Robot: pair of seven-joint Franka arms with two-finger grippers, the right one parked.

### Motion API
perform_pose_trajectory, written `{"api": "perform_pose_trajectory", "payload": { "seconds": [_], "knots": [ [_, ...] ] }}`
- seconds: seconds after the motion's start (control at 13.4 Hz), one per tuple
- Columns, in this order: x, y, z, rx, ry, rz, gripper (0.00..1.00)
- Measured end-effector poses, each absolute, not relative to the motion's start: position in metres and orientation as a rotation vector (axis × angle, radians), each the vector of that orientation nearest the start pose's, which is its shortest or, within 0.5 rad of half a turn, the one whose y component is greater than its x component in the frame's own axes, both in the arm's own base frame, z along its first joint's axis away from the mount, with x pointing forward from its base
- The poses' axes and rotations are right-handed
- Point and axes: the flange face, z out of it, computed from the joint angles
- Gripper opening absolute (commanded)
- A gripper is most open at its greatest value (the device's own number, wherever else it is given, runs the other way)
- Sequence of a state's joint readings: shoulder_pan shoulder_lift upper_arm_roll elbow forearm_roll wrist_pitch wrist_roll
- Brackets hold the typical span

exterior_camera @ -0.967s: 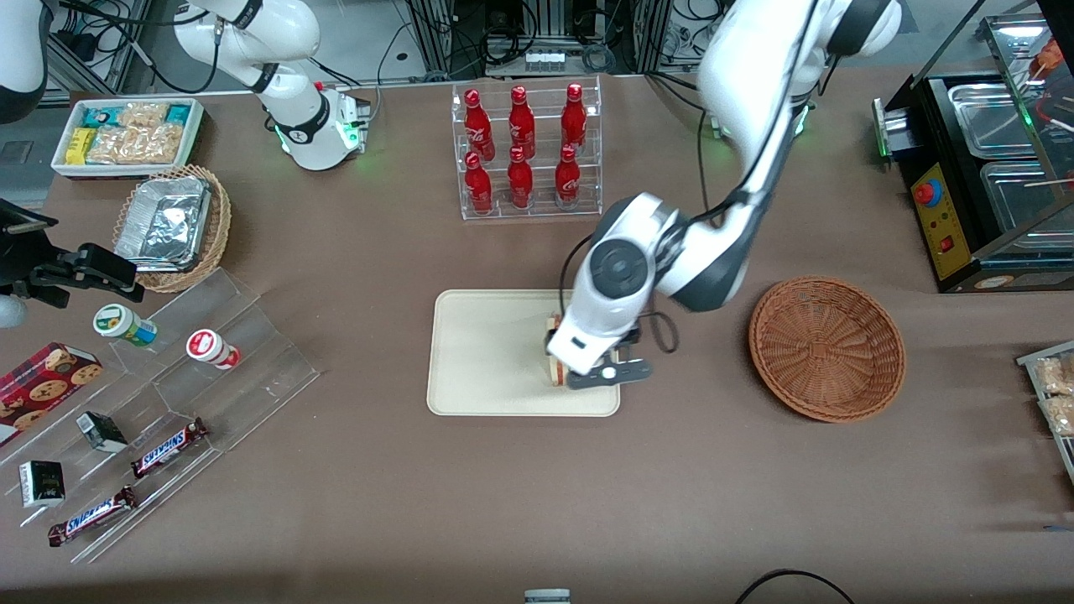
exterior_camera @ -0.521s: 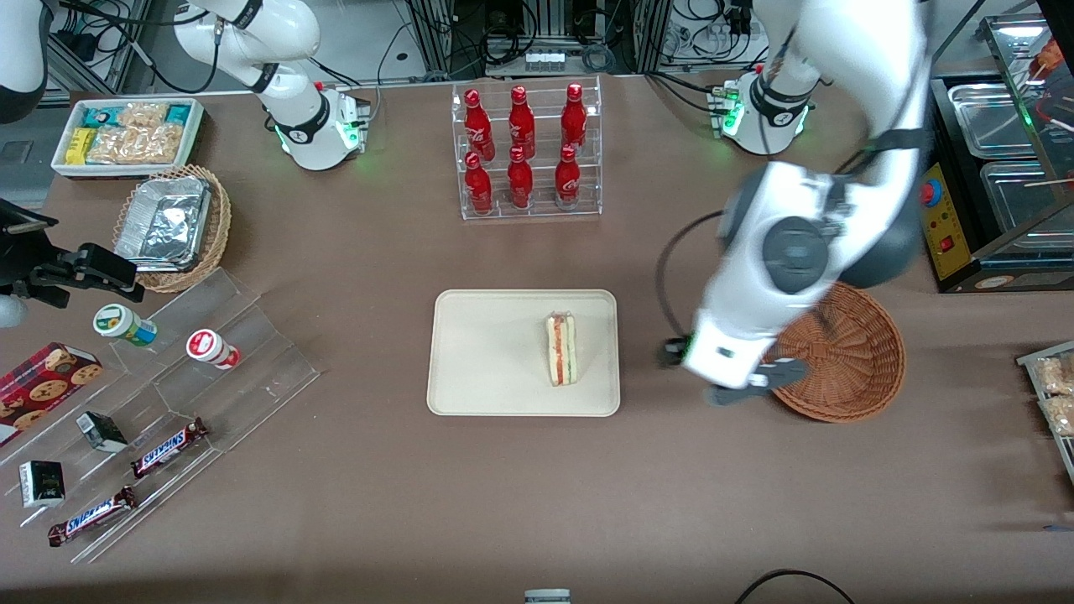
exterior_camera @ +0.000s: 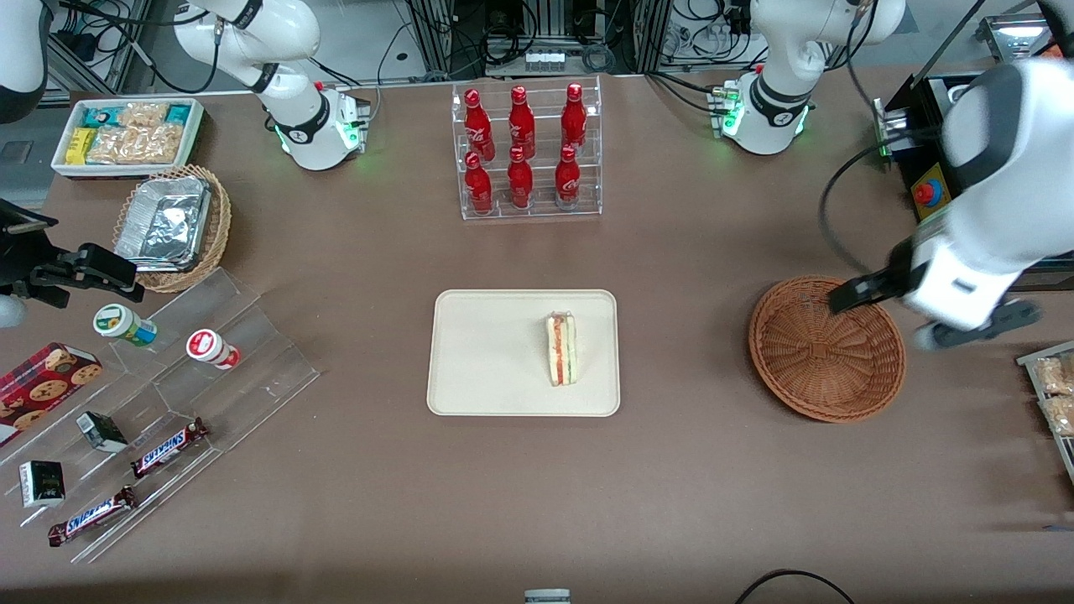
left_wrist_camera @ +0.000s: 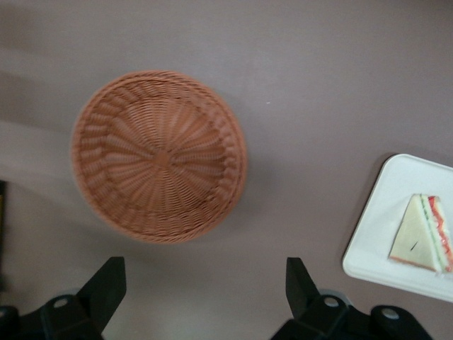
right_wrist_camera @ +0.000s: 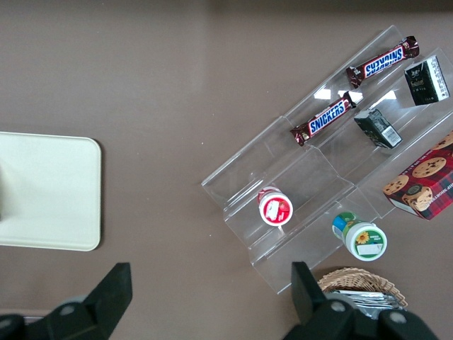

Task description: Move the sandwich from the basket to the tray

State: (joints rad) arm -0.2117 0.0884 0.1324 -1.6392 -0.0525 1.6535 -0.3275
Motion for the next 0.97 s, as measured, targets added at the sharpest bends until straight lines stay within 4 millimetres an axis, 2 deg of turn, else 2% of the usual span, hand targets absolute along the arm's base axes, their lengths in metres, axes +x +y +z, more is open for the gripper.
{"api": "perform_pose_trajectory", "payload": {
  "seconds": [0.15, 0.3, 0.45, 0.67, 0.97],
  "knots": [
    [0.560, -0.022, 0.576, -3.154, -0.355, 0.143, 1.00],
    [0.544, -0.010, 0.598, -3.157, -0.305, 0.128, 1.00],
    [0.534, -0.025, 0.610, -3.123, -0.242, 0.104, 1.00],
    [0.531, -0.049, 0.614, -3.112, -0.169, 0.089, 1.00],
    [0.532, -0.048, 0.628, -3.117, -0.172, 0.045, 1.00]
  ]
}}
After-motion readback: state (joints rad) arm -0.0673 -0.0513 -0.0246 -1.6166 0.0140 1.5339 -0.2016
